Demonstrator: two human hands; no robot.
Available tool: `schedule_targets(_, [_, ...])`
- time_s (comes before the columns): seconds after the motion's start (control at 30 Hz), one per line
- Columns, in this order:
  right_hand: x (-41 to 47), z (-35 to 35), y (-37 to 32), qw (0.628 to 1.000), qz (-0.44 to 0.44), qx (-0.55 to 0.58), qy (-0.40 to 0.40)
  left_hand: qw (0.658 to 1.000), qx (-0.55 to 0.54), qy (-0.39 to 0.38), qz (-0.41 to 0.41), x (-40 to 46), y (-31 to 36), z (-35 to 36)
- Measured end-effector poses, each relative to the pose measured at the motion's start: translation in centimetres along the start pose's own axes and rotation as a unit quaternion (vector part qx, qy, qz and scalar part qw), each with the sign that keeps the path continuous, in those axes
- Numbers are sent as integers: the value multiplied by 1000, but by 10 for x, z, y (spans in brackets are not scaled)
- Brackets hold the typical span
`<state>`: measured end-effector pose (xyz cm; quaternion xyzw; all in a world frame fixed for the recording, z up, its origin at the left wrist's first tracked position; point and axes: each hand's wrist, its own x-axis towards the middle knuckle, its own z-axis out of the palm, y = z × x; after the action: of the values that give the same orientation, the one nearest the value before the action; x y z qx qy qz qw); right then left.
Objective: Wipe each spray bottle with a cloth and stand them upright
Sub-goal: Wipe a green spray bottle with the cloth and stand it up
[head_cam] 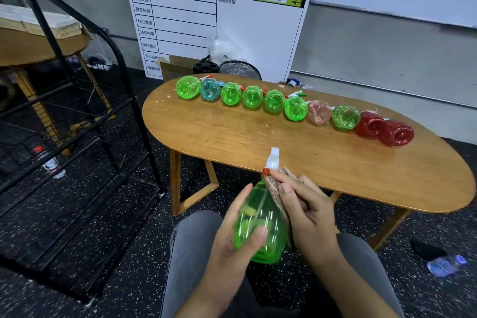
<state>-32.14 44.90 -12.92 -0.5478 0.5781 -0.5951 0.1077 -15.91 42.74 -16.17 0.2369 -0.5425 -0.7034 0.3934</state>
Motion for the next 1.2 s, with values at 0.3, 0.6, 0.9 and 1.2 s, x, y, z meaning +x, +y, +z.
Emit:
schedule_targets(0.3, [8, 4, -6, 1000, 12, -12, 9, 1000, -14, 15, -13, 4, -10, -2])
schedule_targets(0.6, [-37, 4, -2, 958, -189, -178, -120, 995, -46, 86, -26, 4, -3, -1])
schedule_targets(0.9, [-11, -2, 6, 961, -184, -190, -80, 996, -38, 73, -21, 5, -6, 3])
schedule_targets(1.2, [-24, 9, -1, 975, -138, -159, -76, 996, -39, 84, -21, 4, -6, 0])
